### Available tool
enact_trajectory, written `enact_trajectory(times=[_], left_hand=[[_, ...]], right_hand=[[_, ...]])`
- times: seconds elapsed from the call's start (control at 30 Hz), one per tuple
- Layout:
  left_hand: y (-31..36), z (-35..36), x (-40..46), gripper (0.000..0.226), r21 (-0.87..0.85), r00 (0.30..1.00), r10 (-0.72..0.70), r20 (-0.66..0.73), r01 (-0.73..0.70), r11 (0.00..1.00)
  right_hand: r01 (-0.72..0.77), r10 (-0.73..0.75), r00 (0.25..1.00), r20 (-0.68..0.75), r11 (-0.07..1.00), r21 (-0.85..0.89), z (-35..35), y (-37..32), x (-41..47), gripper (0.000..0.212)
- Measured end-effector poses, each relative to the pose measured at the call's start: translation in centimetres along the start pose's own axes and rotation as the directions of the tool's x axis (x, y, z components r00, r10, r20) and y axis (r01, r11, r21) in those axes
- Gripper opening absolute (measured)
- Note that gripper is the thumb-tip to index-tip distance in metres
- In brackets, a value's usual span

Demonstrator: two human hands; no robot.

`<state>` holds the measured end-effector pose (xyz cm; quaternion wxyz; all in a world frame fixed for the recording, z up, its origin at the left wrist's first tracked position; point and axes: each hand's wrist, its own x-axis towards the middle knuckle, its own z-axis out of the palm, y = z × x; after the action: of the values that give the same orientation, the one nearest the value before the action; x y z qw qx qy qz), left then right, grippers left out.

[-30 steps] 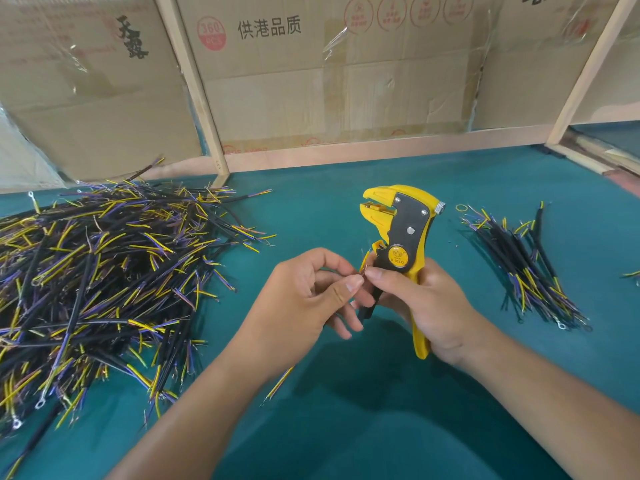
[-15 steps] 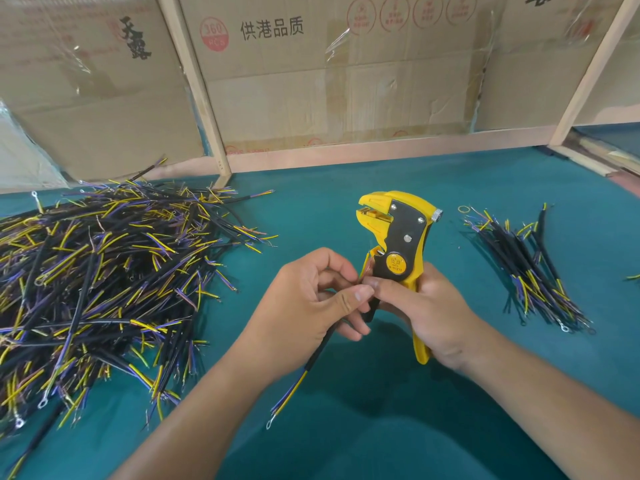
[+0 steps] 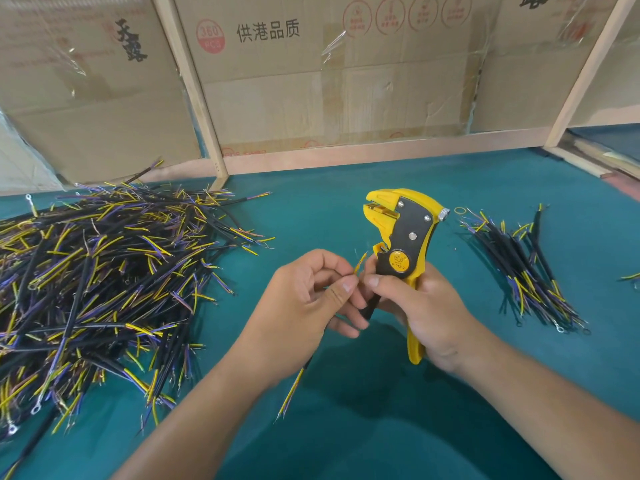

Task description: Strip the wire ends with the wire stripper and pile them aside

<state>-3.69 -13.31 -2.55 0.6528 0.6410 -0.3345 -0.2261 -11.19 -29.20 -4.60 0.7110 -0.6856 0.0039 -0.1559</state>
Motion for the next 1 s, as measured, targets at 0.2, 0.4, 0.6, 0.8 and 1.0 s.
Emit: enact_trajectory(times=[0.2,0.4,0.6,0.8,1.0], left_hand=[[0.14,0.19,-0.09,0.007,-0.024,1.000,-0.005,0.025,0.006,1.000],[0.15,0.06,-0.03,0.025,-0.017,0.999,-0.008,0.032,0.009,1.000],[-0.41,-0.44,0.01,0.014,0.049,0.998,-0.021,0.066,0.018,0.999],[-0.11,-0.35,-0.05,0.013,0.033,0.999,0.013,0.051,-0.014,0.999],[0.04,-0.07,-0.13,0.005,0.053,0.999,0.034,0.029,-0.035,0.998]], right_hand=[[0.004,-0.003,1.000,-0.008,0.997,0.076,-0.07,0.04,-0.03,0.010],[0.004,-0.004,1.000,0.012,1.000,0.011,-0.15,-0.06,-0.11,0.015],[0.021,-0.021,1.000,0.015,0.999,-0.033,-0.04,-0.07,-0.15,0.012],[0.026,-0.025,0.999,0.029,0.999,-0.020,-0.15,-0.20,-0.21,0.015],[0.007,-0.007,1.000,0.002,0.999,0.031,0.01,-0.25,-0.16,0.008]])
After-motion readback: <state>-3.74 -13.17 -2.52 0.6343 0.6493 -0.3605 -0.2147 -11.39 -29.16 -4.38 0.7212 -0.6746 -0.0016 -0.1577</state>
